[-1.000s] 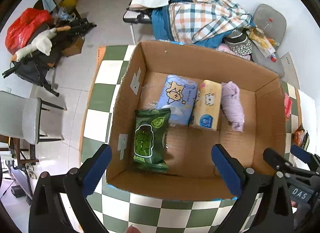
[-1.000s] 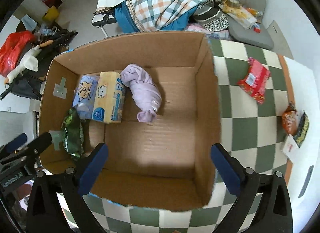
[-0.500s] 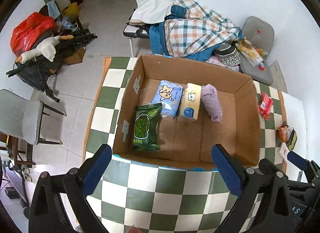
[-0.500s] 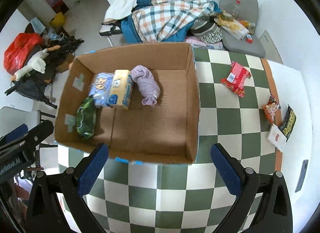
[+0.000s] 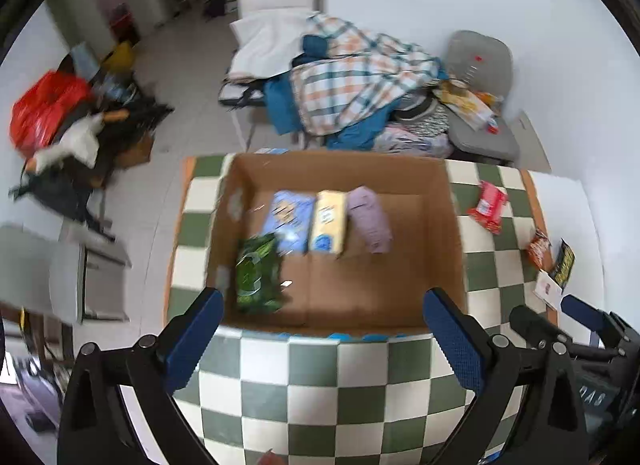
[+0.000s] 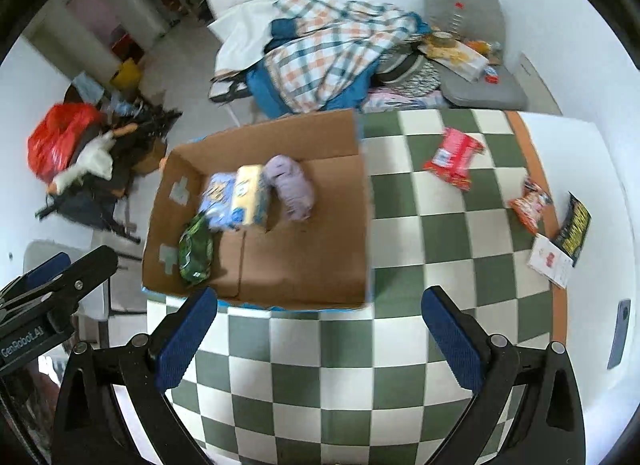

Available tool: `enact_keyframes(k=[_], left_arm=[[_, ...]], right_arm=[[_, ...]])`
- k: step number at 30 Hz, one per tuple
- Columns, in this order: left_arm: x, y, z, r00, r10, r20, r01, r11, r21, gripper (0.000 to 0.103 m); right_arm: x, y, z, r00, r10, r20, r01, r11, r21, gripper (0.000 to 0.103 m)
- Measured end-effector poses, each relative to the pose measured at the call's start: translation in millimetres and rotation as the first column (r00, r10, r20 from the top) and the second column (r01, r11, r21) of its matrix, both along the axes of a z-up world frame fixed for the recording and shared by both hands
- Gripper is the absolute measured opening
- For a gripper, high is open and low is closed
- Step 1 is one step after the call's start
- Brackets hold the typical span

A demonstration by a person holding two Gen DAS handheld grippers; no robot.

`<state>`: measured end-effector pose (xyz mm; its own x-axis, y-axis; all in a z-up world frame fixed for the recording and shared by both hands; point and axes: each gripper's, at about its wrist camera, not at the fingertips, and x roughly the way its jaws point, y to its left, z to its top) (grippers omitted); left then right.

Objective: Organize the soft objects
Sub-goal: 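Grasp the red snack pack with the left tool while the right tool grasps the orange panda bag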

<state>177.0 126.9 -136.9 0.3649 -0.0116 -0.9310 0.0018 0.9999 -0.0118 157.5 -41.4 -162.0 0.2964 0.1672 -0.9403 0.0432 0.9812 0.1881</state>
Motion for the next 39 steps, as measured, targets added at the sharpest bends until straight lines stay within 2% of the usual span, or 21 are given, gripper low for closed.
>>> enact_keyframes(k=[3, 7, 9, 13, 17, 21, 24, 29, 34, 39], left_arm=[[17, -42, -3, 0.995, -0.096, -0.015, 0.096, 0.995, 0.010, 0.102], [46, -109, -17, 0.973, -0.226, -0.053, 0.228, 0.973, 0.037, 0.102], [62, -140, -27, 0.959, -0.269, -0.087, 0.274, 0.960, 0.048, 0.102], [99, -199, -58, 0.926, -0.342, -0.161, 0.351, 0.936, 0.030, 0.102], [142, -252, -102, 0.890, -0.377, -0.257, 0.392, 0.920, 0.009, 0.102], [175, -289, -150, 0.848, -0.388, -0.362, 0.401, 0.915, -0.042, 0.100], [195, -315, -183, 0.824, -0.395, -0.405, 0.423, 0.906, -0.024, 0.094], [218, -340, -232, 0.784, -0.393, -0.480, 0.432, 0.901, -0.033, 0.094], [228, -353, -263, 0.756, -0.389, -0.526, 0.435, 0.900, -0.040, 0.094], [230, -358, -278, 0.739, -0.382, -0.555, 0.433, 0.901, -0.043, 0.094]], right_arm=[[4, -42, 0, 0.997, -0.071, -0.010, 0.071, 0.997, 0.002, 0.103], [10, -123, -10, 0.978, -0.205, -0.050, 0.204, 0.979, -0.015, 0.103], [14, -164, -20, 0.960, -0.270, -0.070, 0.269, 0.963, -0.023, 0.103], [30, -247, -55, 0.904, -0.400, -0.148, 0.406, 0.914, 0.011, 0.103], [53, -299, -93, 0.866, -0.452, -0.212, 0.470, 0.882, 0.042, 0.103], [80, -322, -132, 0.851, -0.453, -0.264, 0.481, 0.875, 0.050, 0.103], [99, -333, -162, 0.842, -0.446, -0.303, 0.484, 0.873, 0.062, 0.103], [121, -348, -207, 0.815, -0.455, -0.359, 0.511, 0.856, 0.073, 0.103], [133, -357, -239, 0.792, -0.461, -0.399, 0.534, 0.841, 0.087, 0.103], [142, -354, -256, 0.793, -0.441, -0.420, 0.520, 0.850, 0.087, 0.103]])
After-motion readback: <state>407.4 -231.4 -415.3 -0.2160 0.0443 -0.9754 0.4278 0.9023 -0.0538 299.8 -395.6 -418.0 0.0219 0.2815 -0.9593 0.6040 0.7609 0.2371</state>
